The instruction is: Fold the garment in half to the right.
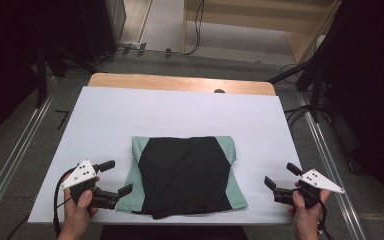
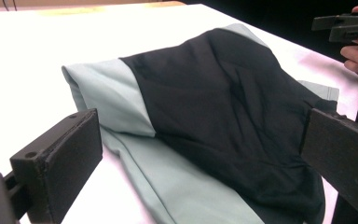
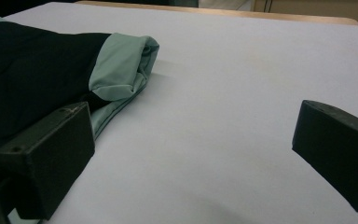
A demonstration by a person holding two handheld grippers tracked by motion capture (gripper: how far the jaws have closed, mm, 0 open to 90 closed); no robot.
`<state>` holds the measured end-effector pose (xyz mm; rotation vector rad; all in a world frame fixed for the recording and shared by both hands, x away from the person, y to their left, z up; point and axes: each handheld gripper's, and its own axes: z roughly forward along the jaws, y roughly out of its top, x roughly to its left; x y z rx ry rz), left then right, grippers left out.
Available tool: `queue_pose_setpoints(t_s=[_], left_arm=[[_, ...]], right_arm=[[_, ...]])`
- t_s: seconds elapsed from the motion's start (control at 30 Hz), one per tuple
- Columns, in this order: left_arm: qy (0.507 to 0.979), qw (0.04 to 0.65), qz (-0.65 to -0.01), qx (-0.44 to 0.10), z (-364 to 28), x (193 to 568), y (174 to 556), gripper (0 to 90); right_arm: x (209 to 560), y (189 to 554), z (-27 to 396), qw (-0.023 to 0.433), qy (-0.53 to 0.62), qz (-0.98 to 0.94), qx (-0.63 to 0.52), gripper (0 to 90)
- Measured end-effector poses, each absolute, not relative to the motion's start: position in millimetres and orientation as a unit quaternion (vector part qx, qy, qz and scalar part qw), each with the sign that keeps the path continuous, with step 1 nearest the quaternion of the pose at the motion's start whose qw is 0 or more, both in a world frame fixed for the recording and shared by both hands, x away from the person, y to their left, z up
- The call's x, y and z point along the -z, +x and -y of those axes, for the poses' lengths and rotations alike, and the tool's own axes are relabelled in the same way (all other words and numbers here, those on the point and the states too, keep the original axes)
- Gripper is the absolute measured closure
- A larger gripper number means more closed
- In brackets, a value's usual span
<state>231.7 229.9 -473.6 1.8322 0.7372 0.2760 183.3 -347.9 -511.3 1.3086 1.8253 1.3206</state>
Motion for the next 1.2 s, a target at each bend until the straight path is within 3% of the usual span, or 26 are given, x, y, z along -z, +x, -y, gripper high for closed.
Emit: queue_pose_setpoints(t_s=[0.17,0.37,0.53,0.7,0.8,1.2], left_arm=[[0.772,0.547,-0.304,-0.110,-230.1,467.2,239.1,0.6],[0.773,0.544,-0.306,-0.113,-227.9,461.6,249.6,13.1],[0.776,0.542,-0.303,-0.110,-224.3,456.0,261.6,9.2],[0.780,0.542,-0.299,-0.097,-218.3,453.0,279.5,9.3],[0.776,0.544,-0.303,-0.101,-218.0,451.9,287.8,14.1],[0.787,0.515,-0.327,-0.087,-214.2,457.4,333.3,9.8]], right_arm=[[512.5,184.2,347.4,0.261,0.485,-0.675,-0.491,0.0],[515.0,185.3,348.1,0.255,0.488,-0.674,-0.492,0.0],[515.7,185.6,347.2,0.253,0.487,-0.677,-0.491,0.0],[515.4,184.6,347.0,0.253,0.488,-0.677,-0.490,0.0],[515.3,184.2,347.1,0.254,0.487,-0.677,-0.490,0.0],[515.7,184.1,347.5,0.252,0.486,-0.677,-0.491,0.0]])
